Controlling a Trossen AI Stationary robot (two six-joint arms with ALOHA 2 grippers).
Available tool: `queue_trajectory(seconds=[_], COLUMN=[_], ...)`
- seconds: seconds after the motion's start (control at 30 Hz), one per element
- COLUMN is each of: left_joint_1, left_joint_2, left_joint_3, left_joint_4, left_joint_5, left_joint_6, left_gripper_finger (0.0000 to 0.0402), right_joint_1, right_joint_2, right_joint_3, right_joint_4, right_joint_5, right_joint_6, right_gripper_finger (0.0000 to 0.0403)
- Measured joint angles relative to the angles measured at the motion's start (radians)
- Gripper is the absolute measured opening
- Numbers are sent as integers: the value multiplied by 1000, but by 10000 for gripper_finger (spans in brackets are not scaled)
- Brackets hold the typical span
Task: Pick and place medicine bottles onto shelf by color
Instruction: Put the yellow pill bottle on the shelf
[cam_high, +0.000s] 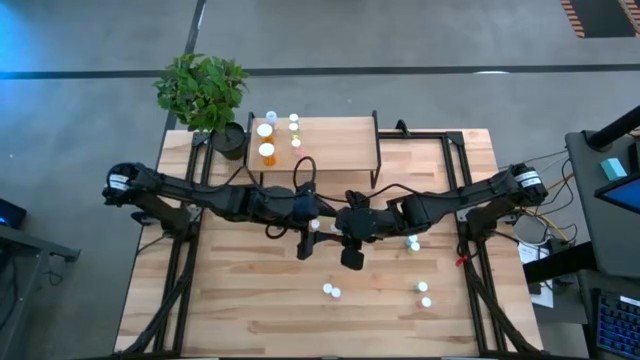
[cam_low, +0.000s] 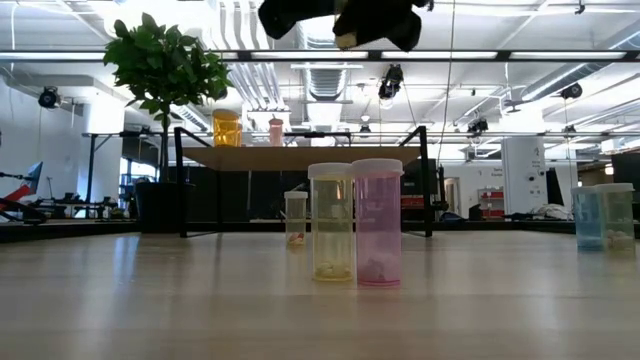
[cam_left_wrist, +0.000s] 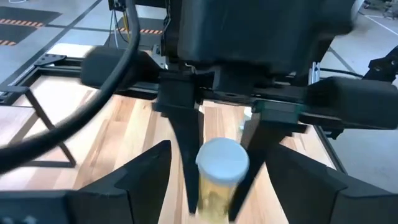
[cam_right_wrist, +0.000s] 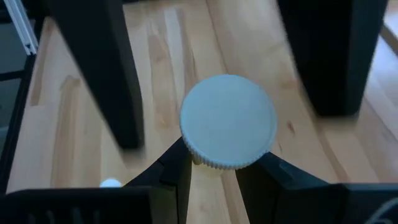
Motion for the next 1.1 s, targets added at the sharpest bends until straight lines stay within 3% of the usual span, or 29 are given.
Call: queue_trajectory(seconds=[0.53, 1.1], left_joint_1=[-2, -1], left_joint_2=[11, 9], left_joint_3=[15, 10], left_joint_4=[6, 9], left_joint_5=[0, -3], left_joint_6=[-54, -41], left_gripper_finger=[240, 115], right_joint_1=[-4, -4], right_joint_2=[-2, -2], right_joint_3=[-2, -3], right_joint_4=[28, 25], right_joint_5=[0, 2], right_joint_6=[-21, -21], right_gripper_finger=[98, 98])
